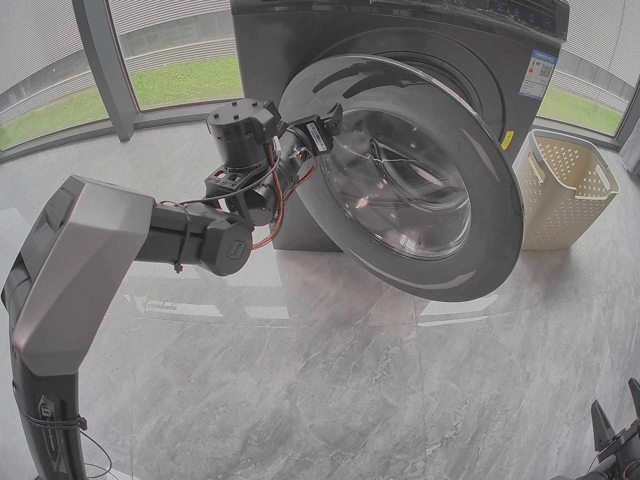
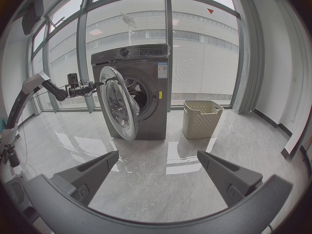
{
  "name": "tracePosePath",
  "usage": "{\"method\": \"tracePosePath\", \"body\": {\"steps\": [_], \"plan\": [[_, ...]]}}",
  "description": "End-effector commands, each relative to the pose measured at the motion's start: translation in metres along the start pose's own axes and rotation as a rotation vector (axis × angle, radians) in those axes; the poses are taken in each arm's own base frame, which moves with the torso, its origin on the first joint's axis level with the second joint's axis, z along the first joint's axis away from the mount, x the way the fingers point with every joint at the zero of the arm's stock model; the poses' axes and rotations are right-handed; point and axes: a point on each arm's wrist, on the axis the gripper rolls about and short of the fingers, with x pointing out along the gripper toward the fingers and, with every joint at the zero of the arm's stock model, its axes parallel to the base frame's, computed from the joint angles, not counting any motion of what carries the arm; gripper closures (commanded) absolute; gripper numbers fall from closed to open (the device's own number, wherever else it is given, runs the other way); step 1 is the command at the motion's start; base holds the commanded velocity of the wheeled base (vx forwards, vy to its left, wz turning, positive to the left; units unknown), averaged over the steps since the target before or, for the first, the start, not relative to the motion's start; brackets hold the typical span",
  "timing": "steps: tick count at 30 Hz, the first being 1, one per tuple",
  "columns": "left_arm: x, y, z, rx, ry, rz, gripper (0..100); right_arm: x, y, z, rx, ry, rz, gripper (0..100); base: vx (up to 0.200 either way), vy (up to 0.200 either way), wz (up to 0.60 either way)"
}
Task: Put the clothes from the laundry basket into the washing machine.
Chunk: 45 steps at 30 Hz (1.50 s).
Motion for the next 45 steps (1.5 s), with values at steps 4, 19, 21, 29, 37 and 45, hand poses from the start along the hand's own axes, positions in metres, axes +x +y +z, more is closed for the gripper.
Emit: {"method": "tracePosePath", "body": {"steps": [4, 19, 21, 29, 37, 45], "plan": [[-0.074, 0.000, 0.037, 0.001, 0.112, 0.000, 0, 0.000, 0.000, -0.003, 0.001, 0.003, 0.001, 0, 0.000, 0.000, 0.00], [-0.359, 0.069, 0.070, 0.254, 0.335, -0.099, 0, 0.000, 0.000, -0.003, -0.003, 0.003, 0.005, 0, 0.000, 0.000, 0.00], [-0.370, 0.072, 0.073, 0.259, 0.306, -0.089, 0, 0.000, 0.000, -0.003, -0.003, 0.003, 0.005, 0, 0.000, 0.000, 0.00], [-0.443, 0.097, 0.065, 0.331, 0.236, 0.138, 0, 0.000, 0.000, -0.003, 0.001, 0.003, 0.004, 0, 0.000, 0.000, 0.00], [-0.490, 0.104, 0.037, 0.339, 0.188, 0.241, 0, 0.000, 0.000, -0.003, -0.004, 0.004, -0.002, 0, 0.000, 0.000, 0.00], [-0.498, 0.106, 0.022, 0.353, 0.271, 0.352, 0, 0.000, 0.000, -0.003, -0.003, 0.004, -0.001, 0, 0.000, 0.000, 0.00]]}}
